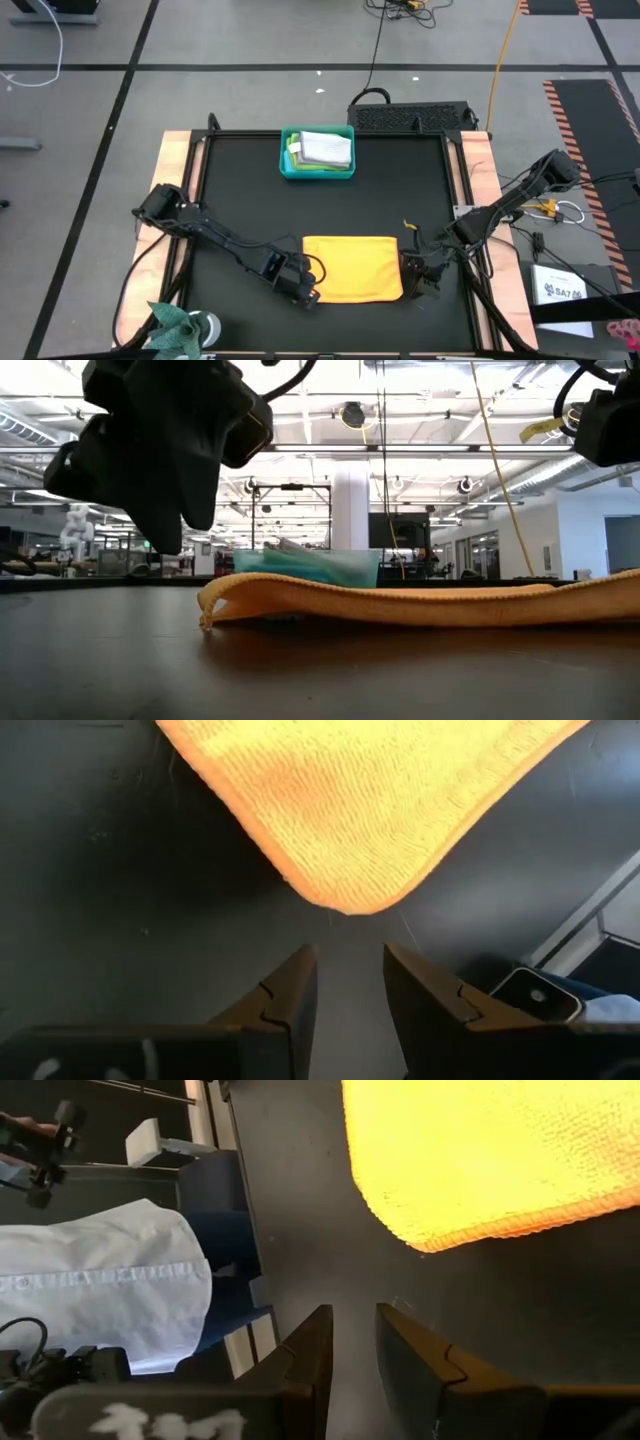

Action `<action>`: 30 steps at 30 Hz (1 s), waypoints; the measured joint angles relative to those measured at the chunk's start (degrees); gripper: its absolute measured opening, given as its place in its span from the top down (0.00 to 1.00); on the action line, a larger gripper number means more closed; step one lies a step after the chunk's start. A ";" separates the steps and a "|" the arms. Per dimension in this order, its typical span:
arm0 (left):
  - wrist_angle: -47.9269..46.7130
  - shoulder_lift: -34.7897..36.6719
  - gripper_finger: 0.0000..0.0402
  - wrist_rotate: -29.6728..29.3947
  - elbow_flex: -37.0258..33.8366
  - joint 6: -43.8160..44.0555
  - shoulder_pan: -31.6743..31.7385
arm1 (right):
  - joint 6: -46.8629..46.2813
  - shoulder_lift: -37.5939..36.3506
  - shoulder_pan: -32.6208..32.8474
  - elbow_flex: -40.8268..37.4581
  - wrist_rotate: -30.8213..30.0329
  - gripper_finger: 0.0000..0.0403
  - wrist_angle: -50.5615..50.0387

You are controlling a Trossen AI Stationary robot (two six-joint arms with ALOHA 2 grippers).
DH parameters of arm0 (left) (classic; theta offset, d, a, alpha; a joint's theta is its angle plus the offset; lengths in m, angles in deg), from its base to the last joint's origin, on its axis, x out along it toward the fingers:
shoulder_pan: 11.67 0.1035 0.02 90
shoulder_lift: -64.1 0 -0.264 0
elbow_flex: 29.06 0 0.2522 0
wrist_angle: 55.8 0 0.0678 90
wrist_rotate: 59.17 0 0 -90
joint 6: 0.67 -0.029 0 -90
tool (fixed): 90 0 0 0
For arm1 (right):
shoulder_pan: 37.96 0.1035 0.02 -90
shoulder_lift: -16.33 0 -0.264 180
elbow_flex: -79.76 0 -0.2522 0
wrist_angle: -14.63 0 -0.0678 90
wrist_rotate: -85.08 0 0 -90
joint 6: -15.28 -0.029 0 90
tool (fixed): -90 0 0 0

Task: Fold microfiber towels
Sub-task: Fold the orange microfiber towel

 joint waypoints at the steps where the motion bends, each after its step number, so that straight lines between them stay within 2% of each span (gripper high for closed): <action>1: 0.10 0.02 0.71 -0.04 0.00 0.34 -0.02 | 0.24 0.00 0.00 0.00 0.00 0.83 0.01; 9: 0.52 -0.07 0.71 -3.02 -0.24 1.56 0.31 | 0.92 0.00 0.00 0.00 -0.01 0.83 0.02; 16: 7.37 -0.66 0.71 -2.72 -3.55 3.04 0.56 | 1.10 0.00 0.00 0.02 0.00 0.83 -0.27; 25: 7.46 -0.98 0.71 -2.76 -3.91 3.44 0.88 | 1.34 0.00 -0.01 0.04 0.00 0.83 -0.41; 30: 7.17 -0.96 0.71 0.10 -3.91 3.45 0.87 | 1.34 0.00 -0.02 0.04 0.00 0.83 -0.44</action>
